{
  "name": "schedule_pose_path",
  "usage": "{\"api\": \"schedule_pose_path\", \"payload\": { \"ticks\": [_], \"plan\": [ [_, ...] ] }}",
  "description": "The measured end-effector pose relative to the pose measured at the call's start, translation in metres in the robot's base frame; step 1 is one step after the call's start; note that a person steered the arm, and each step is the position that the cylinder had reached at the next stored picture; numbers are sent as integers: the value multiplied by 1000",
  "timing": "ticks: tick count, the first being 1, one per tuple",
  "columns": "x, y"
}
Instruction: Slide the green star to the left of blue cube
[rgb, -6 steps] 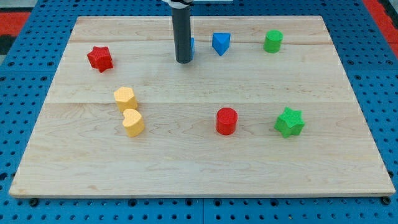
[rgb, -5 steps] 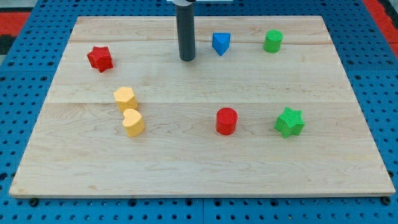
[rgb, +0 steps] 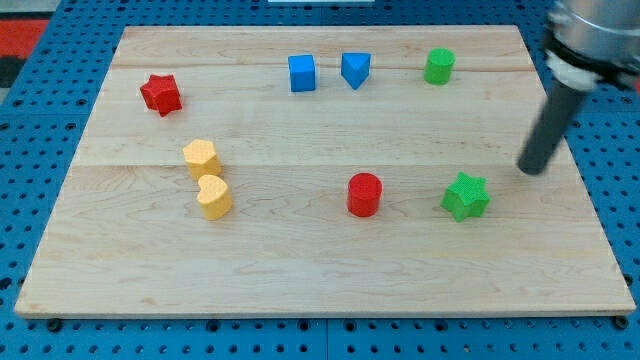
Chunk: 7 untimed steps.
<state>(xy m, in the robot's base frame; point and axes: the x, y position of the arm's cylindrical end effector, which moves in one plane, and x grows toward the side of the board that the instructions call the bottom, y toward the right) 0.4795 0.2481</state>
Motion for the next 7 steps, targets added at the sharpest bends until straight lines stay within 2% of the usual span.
{"api": "schedule_pose_path", "payload": {
  "ticks": [1,2,3,5,6,7],
  "plan": [
    [42,-11],
    [41,-68],
    [25,-128],
    [-10,-133],
    [-16,-172],
    [-27,-174]
  ]
}}
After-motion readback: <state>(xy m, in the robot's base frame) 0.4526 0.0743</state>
